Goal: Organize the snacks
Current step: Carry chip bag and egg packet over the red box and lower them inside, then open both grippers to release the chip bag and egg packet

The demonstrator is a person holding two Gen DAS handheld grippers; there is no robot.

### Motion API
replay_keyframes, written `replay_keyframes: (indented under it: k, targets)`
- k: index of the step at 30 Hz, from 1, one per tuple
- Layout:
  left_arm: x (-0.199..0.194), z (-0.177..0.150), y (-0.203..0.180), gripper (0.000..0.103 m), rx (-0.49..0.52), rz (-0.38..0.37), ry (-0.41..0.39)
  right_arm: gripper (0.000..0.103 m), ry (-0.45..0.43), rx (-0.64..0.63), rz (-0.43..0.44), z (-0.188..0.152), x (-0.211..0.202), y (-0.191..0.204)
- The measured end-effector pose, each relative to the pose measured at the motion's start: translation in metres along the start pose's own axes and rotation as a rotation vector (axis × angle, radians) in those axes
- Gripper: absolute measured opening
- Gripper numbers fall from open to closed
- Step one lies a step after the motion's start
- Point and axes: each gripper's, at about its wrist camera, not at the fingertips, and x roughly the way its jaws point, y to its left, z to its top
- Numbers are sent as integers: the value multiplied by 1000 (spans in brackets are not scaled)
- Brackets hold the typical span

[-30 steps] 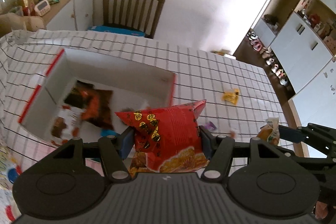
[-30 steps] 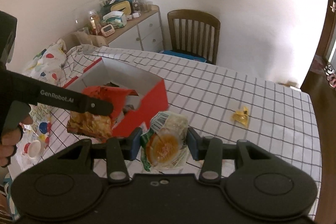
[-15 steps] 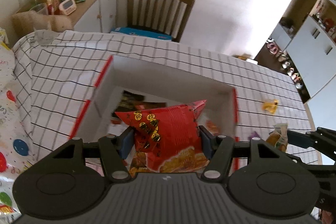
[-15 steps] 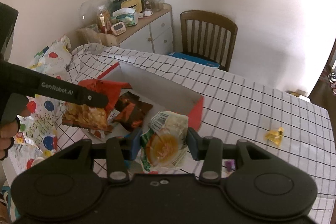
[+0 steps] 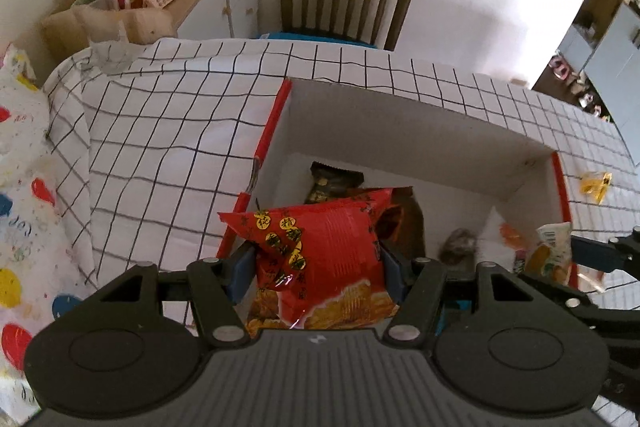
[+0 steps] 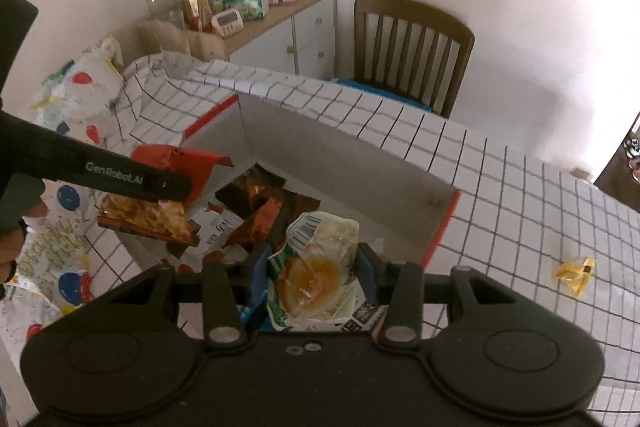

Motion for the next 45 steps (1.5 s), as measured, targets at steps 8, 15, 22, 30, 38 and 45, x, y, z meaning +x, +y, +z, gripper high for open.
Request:
replay_keyframes:
  k: [8, 15, 22, 30, 38, 45]
  targets:
    - [10, 0, -18, 63, 64, -20, -6, 45, 66, -34, -22, -5, 36, 17]
    - [33, -9, -26, 63, 82, -14, 60, 45, 99, -19, -8, -11, 49, 19]
    - [43, -13, -24, 64, 75, -8, 94, 47, 129, -12, 3, -14, 55, 21]
    - [44, -13, -20, 71, 39, 6, 111, 54, 147, 2, -17, -23, 57, 21]
    - [30, -16, -17, 75, 0, 0, 99, 66, 96, 32, -4, -21, 39, 14]
    - [5, -19, -19, 75, -8, 1, 51, 74, 46, 67, 36, -19, 13, 6]
